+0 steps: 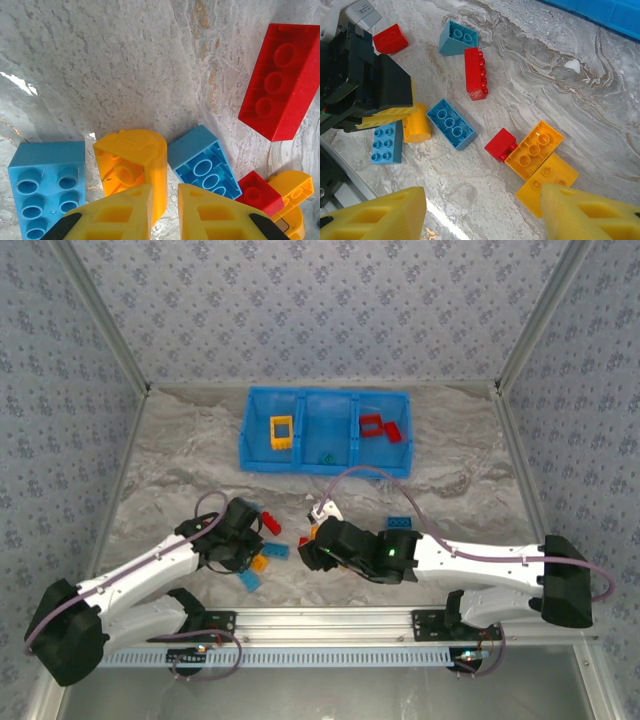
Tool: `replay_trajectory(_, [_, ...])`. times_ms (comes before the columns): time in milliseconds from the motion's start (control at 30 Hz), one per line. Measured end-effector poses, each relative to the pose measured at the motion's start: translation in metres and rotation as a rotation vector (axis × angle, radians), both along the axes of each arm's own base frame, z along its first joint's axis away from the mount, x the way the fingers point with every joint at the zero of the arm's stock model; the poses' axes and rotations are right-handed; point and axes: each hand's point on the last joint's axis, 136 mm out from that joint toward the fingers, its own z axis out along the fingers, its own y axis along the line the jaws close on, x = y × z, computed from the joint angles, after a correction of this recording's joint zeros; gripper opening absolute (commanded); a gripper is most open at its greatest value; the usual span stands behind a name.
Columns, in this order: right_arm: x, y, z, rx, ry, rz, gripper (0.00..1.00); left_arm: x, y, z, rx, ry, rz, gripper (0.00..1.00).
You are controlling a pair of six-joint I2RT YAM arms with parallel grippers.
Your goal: Sort the legos into containers by color
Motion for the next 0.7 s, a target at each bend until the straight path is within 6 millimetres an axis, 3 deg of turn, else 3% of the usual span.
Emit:
replay_trajectory(333, [0.000, 0.002, -0.004, -0.004, 0.007, -0.005, 0.63, -0.009, 0.009, 0.013, 0.027, -0.004, -0.004, 0.31])
replay_trajectory(433, [0.000, 0.002, -0.004, -0.005, 0.007, -0.005, 0.63, -0.009, 0.006, 0.019, 0.019, -0.020, -0.011, 0.38])
replay_trajectory(500, [0.001, 0.002, -0.004, -0.004, 0.007, -0.005, 0.63, -0.011, 0.004, 0.018, 0.014, -0.013, -0.010, 0.45])
replay_trajectory(700, [0.001, 0.002, -0.006, -0.010, 0.011, -0.007, 0.63, -0.014, 0.001, 0.000, 0.011, 0.029, 0.007, 0.46])
